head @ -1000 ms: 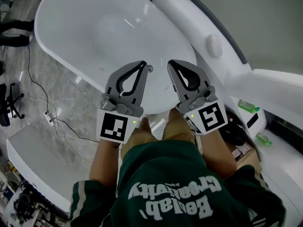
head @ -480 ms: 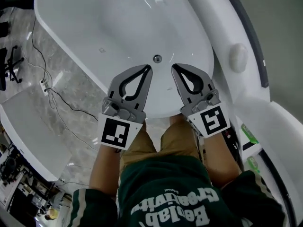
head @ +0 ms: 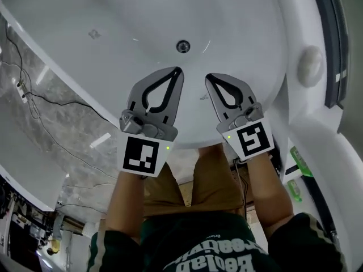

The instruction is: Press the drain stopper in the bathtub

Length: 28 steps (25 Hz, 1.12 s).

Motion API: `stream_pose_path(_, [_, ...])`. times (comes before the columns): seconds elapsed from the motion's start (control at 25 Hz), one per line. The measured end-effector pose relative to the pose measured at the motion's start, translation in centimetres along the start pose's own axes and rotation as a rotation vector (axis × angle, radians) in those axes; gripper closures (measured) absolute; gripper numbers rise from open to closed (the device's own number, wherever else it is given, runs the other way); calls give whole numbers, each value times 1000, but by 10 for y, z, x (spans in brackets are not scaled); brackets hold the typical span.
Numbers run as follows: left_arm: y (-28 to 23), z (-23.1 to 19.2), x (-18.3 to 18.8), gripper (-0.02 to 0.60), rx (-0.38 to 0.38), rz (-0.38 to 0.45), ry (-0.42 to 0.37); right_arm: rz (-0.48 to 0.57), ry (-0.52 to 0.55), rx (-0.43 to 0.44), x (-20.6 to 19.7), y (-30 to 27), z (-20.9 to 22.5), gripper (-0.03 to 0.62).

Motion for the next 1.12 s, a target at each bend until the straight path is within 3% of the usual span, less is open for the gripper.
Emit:
stream_pose_path(0.16, [-9,-11,-28,577,9,29,46,-70,21,13,-43,-36,6,583])
stream_pose_path(0.4, [-26,-42,-64,577,27,39,45,-124,70,48,-100,-107,24,585])
stream_pose_path(0.64, [-29,-64,-94,577,47,41,17,-249,149,85,-161,-160,32,585])
stream_pose_path(1.12, [-32,-70,-128,577,56,44,130,-429,166,25,-248,-204,62,585])
Point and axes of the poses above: the fingertips, and each gripper's own axes: y backward along the fingers, z to its right, x out of its top, the point moved 10 cm from there along y, backward along the fingers, and after that the axes turned 13 degrees about z, right-handed, at the moved point
